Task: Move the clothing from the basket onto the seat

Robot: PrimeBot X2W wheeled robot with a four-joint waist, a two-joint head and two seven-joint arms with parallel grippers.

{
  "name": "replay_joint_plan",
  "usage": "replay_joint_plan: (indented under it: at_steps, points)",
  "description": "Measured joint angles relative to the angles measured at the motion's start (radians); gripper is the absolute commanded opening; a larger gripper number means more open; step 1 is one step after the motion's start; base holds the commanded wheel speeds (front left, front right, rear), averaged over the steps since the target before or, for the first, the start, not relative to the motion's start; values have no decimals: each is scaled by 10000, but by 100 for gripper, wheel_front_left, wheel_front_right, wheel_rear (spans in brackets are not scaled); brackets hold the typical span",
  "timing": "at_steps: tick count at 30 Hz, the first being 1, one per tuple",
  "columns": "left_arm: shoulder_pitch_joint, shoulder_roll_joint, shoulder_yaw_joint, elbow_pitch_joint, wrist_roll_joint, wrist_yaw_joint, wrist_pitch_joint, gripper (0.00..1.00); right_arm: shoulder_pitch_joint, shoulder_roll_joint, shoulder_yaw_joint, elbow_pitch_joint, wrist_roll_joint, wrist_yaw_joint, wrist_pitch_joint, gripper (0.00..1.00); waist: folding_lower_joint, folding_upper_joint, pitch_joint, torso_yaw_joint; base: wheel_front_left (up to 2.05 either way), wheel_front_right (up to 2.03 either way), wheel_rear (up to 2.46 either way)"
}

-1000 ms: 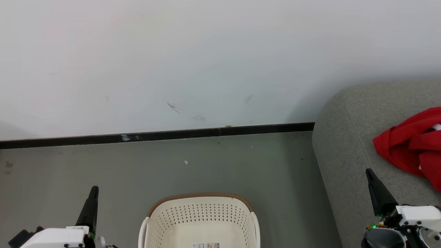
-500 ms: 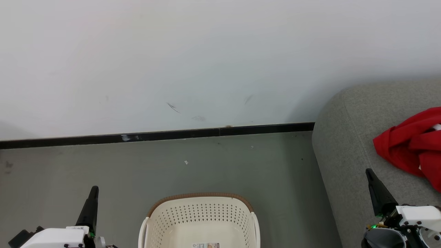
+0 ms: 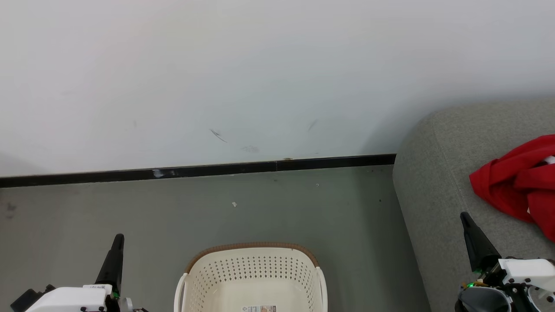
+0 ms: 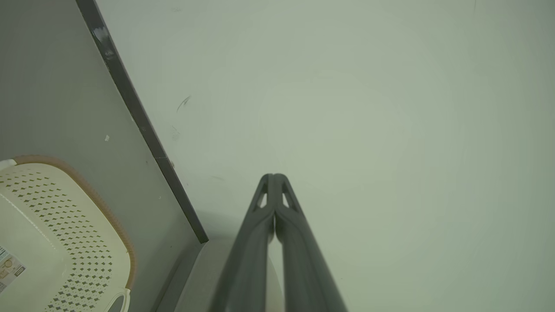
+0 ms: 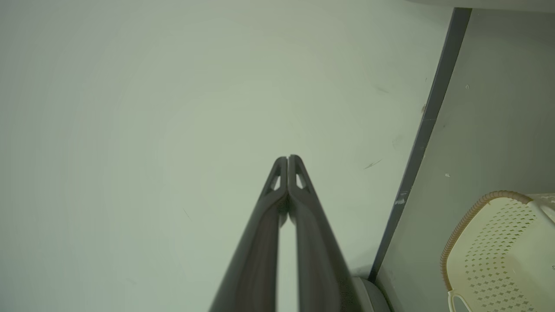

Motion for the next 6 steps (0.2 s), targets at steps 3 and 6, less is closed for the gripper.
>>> replay_joint_plan:
  at_steps: [3,6]
  points:
    - [0,0,2,0,0,0,0,0,-1,0,0,2,27,0,0,0,1,0,0,0,0,0,0]
    - [0,0,2,2,0,0,0,0,-1,-2,0,2,54,0,0,0,0,0,0,0,0,0,0]
